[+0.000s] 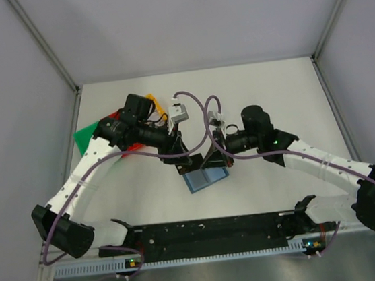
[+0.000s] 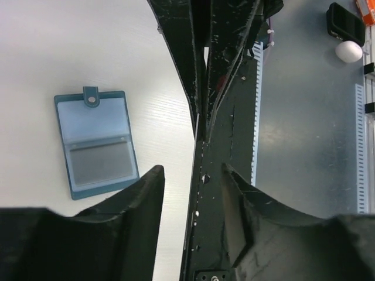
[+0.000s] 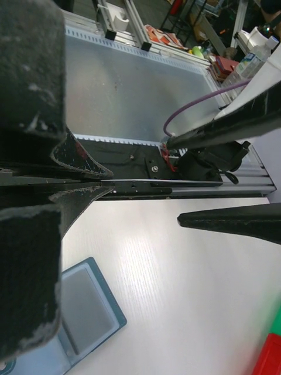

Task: Take the credit cards out of the card holder
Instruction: Place the credit card in the storage box.

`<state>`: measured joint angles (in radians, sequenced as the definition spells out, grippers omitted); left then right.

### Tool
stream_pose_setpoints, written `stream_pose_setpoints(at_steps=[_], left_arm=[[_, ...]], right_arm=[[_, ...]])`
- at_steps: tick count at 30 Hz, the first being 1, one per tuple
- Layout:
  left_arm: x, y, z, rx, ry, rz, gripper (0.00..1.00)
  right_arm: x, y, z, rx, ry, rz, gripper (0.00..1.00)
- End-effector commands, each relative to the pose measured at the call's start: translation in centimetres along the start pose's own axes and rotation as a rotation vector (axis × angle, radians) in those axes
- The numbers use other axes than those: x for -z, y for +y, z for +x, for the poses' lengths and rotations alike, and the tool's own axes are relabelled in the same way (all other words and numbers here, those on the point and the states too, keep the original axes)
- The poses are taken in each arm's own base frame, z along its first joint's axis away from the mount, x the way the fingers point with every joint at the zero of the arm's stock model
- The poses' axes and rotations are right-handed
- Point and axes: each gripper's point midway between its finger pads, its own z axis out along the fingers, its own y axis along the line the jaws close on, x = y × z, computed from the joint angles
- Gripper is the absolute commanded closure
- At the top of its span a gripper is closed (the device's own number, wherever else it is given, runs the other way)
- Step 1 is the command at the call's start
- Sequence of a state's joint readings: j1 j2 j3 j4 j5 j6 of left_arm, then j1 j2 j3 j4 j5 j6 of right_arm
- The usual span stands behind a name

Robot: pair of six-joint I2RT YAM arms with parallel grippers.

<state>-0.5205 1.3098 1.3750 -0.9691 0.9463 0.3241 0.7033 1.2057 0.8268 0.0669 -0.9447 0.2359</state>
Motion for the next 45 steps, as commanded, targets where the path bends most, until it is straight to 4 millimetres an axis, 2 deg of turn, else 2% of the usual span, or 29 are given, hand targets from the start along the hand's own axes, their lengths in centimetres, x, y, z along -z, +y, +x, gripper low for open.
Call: stream_pose_setpoints(at_steps=[1,2,8,10,13,16,17,20,21,23,25,28,32,36,45], left_arm=[[0.0,0.2,-0.5,-0.065,0.024,0.003,0.60],[0.0,0.2,-0.5,-0.072,0.027,0.001,0.65],[0.0,-0.1,-0.3,-0.101,0.040,0.030,0.70],[-0.1,-0.4,0.0,-0.102,0.047,0.053,0.78],[-0.2,-0.3,0.5,-0.110,0.064,0.066,1.00],[0.0,0.3,1.2,-0.144,0.097,0.040,1.00],[0.1,0.8,1.7,-0.162,0.117,0.018,1.00],[1.3,3.3,3.5,-0.211,0.202,-0.107,1.00],[1.7,4.5,4.0,-0.210,0.209,-0.158,1.00],[2.5,6.7,6.1,-0.181,0.249,-0.253,1.00],[3.7,8.8,7.8,-0.167,0.293,-0.365,1.00],[6.5,11.8,9.9,-0.147,0.355,-0.549,1.00],[11.5,14.9,10.3,-0.113,0.317,-0.779,1.00],[17.4,18.0,11.7,-0.085,0.375,-1.005,1.00],[26.2,23.3,11.7,0.006,0.381,-1.177,1.00]], right_arm=[[-0.2,1.4,-2.0,0.088,-0.032,-0.047,1.00],[-0.2,1.4,-1.8,0.085,-0.031,-0.047,1.00],[-0.2,1.5,-1.9,0.090,-0.030,-0.051,1.00],[-0.3,1.3,-1.8,0.086,-0.027,-0.051,1.00],[-0.3,1.1,-1.7,0.084,-0.022,-0.046,1.00],[-0.3,0.6,-1.6,0.081,-0.017,-0.015,0.98],[-0.3,0.2,-1.4,0.075,-0.013,0.006,0.86],[0.0,-1.3,-1.6,0.069,-0.018,0.110,0.40],[0.2,-1.9,-1.2,0.051,-0.008,0.156,0.30],[0.8,-3.1,-0.6,0.033,0.004,0.240,0.18],[1.3,-4.2,0.0,0.015,0.001,0.316,0.12],[2.0,-5.0,1.2,-0.021,0.001,0.386,0.10],[2.7,-5.5,2.2,-0.040,0.003,0.433,0.10],[2.9,-5.3,2.3,-0.033,-0.034,0.433,0.10],[3.1,-3.8,3.1,0.015,-0.035,0.441,0.10]])
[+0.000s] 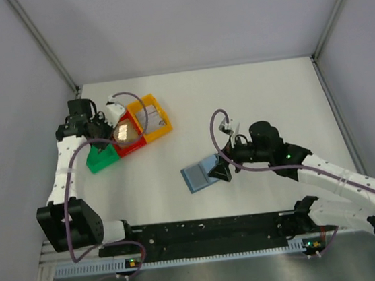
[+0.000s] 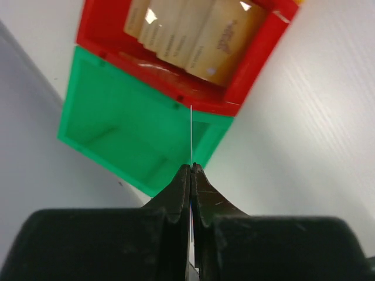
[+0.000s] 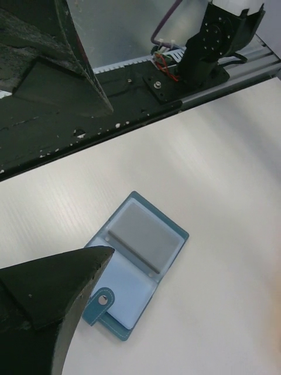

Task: Take the credit cards out of the card holder
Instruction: Place the credit card in the storage box.

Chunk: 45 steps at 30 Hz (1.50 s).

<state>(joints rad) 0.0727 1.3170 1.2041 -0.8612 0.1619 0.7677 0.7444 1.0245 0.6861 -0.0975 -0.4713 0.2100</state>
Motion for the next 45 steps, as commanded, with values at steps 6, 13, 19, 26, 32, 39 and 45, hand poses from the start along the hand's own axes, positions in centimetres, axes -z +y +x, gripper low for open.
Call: stream_pose_setpoints(at_steps=[6,13,19,26,32,39,45], left_arm=[[-1.4,9.3,-0.9,0.013,-0.008,-0.134,1.00],[-4.9,10.7,0.6,0.074,-0.018,-0.033,1.00],[-7.5,10.9,1.4,0.103,-0.013,0.050,1.00],[-11.1,9.7,3.4,0.148,0.038,0.142,0.91],[-11.9,10.8,4.7,0.205,0.055,0.126,0.87],[-11.4,12.7,6.2,0.242,0.091,0.032,0.75],[-10.0,14.9,6.0,0.261,0.099,-0.069,0.68]], right_arm=[[0.5,0.5,-0.5,0.051,-0.036,0.015,0.10],[0.2,-0.2,-0.2,0.057,-0.022,0.048,0.10],[-0.3,-0.7,-0.1,0.055,0.001,0.060,0.10],[-0.4,-1.6,0.0,0.040,0.009,0.080,0.10],[-0.5,-2.1,-0.1,0.029,0.010,0.091,0.10],[-0.6,-2.3,-0.2,0.026,0.008,0.087,0.10],[-0.5,-2.0,-0.1,0.025,0.007,0.074,0.10]])
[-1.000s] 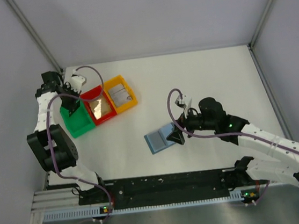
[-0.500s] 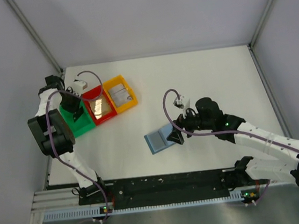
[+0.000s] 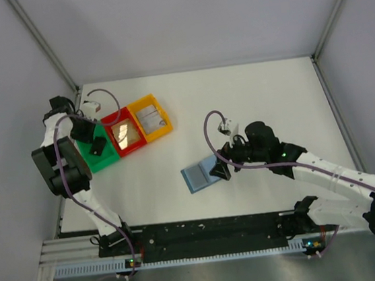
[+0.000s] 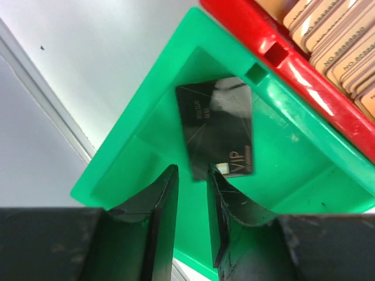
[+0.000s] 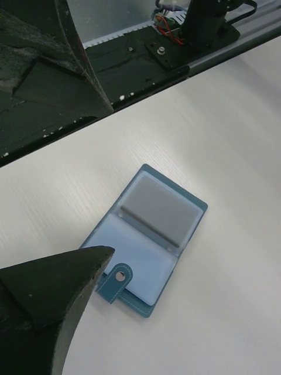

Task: Take the credit cards out of the card holder
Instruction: Place the credit card in the storage box.

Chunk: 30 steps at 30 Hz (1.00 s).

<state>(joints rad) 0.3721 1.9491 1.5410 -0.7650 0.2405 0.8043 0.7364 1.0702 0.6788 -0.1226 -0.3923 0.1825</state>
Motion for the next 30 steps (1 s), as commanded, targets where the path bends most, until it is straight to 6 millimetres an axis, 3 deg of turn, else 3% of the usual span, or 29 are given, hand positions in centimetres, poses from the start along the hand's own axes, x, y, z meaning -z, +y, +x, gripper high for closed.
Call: stream_pose_setpoints(at_steps=[1,7,11,15,19,23,26,30], left_arm=[[2.7,2.7,-2.5,0.013,-0.070,-0.120,0.67],[6.0,2.7,-5.9,0.057,-0.199,-0.127,0.42],[11.1,2.1,-9.6,0.135,-0.366,-0.165,0.21],[16.3,-1.3,-13.5,0.242,-0.564,-0.153,0.06],[19.3,-8.0,-15.5,0.288,-0.689,-0.062,0.02],[19.9,-17.0,-15.7,0.325,-0.763,0.127,0.02],[19.9,-23.1,-14.2,0.392,-0.774,0.284,0.04],[19.2,-29.9,-11.1,0.527,-0.770,0.509,0.10]], right_arm=[[0.1,0.5,-1.8,0.030,-0.047,-0.025,0.10],[0.3,0.5,-1.9,0.027,-0.056,-0.022,0.10],[0.3,0.1,-2.2,0.011,-0.066,0.002,0.10],[0.2,-0.1,-2.4,-0.020,-0.064,0.018,0.11],[-0.4,-0.3,-2.0,-0.078,-0.021,0.031,0.12],[-1.1,-0.8,-1.1,-0.140,0.053,0.058,0.14],[-1.5,-1.3,-0.7,-0.176,0.080,0.083,0.16],[-2.4,-1.7,0.0,-0.223,0.120,0.097,0.20]])
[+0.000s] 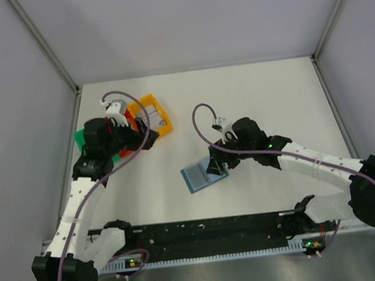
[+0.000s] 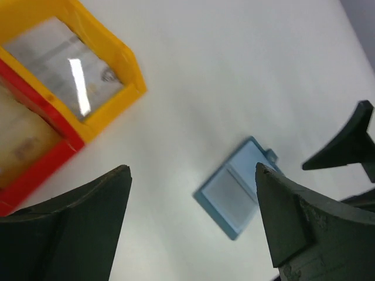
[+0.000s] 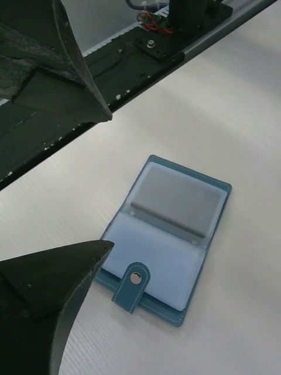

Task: Take the credit cards out of the card holder
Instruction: Place the credit card in the storage box, then remove the credit card from the card holder.

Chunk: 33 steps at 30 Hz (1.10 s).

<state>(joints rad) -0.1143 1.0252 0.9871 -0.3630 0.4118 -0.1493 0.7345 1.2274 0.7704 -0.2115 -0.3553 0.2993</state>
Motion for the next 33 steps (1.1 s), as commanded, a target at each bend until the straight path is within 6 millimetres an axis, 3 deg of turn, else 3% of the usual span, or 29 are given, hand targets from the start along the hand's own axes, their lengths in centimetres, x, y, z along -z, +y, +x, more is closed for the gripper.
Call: stream_pose_setpoints(at_steps=[1,5,12,15,19,22,33], left_arm=[[0.3,-5.4,3.6,0.304,-0.046,0.163,0.12],[-0.3,-7.6,10.4,0.425,0.044,0.224,0.18],[-2.0,-10.5,16.7,0.515,0.162,0.295,0.34],[-2.9,-10.7,18.3,0.546,0.200,0.298,0.39],[-4.2,-10.8,19.2,0.581,0.200,0.309,0.60],[-5.0,-10.8,19.8,0.584,0.222,0.309,0.69],[-6.7,-10.6,23.0,0.597,0.311,0.253,0.72]], right_arm=[[-0.5,-0.1,-1.7,-0.058,-0.007,0.024,0.20],[-1.9,0.0,-1.9,-0.091,0.026,0.006,0.23],[-4.4,-0.1,-2.5,-0.161,0.032,-0.017,0.41],[-5.8,-0.5,-1.7,-0.197,0.068,-0.022,0.52],[-7.2,-1.3,-0.6,-0.236,0.092,-0.012,0.56],[-7.9,-1.8,-0.1,-0.254,0.098,-0.002,0.56],[-8.8,-2.9,2.0,-0.271,0.131,0.020,0.58]])
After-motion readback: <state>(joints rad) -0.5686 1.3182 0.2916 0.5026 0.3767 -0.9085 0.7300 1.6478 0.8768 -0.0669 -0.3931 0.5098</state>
